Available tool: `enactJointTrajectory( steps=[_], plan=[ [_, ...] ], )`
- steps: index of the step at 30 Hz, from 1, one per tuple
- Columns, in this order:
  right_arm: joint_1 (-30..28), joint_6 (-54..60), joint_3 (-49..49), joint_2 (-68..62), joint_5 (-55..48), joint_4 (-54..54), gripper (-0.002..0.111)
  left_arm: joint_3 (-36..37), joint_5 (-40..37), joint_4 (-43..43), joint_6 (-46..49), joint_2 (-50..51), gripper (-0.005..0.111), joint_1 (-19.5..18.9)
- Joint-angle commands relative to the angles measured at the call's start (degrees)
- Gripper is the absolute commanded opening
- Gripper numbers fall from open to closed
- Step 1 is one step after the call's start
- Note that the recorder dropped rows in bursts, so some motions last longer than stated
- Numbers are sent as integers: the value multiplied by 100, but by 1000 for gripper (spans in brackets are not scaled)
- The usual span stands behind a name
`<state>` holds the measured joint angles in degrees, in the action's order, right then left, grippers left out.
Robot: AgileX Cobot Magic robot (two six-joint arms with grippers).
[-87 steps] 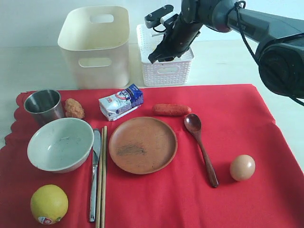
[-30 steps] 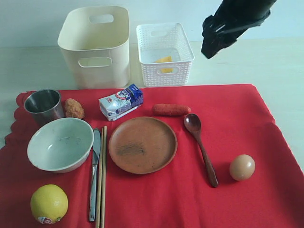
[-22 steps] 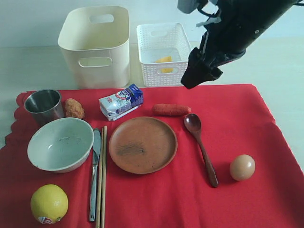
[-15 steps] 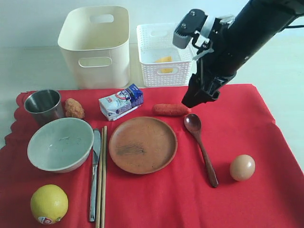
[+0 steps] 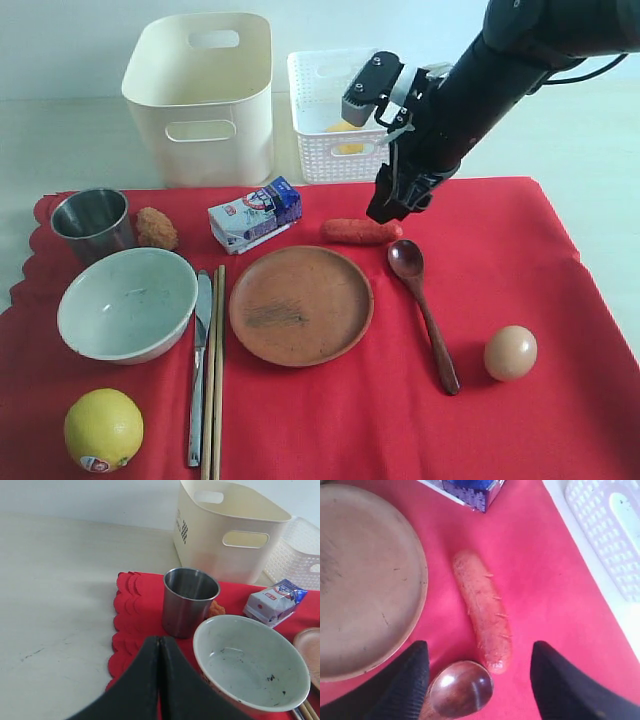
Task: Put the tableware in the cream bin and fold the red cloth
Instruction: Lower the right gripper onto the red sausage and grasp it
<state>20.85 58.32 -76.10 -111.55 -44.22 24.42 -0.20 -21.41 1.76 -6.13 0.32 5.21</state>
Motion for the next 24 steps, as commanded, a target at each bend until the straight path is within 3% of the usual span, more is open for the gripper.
enactJointTrajectory(
  steps=[1, 24],
  plan=[
    [-14, 57, -237, -243, -22, -69, 58, 20, 37, 42, -5, -32, 0, -7],
    [380, -203, -713, -1129, 268, -993, 54, 20, 37, 42, -5, -32, 0, -7]
  ],
)
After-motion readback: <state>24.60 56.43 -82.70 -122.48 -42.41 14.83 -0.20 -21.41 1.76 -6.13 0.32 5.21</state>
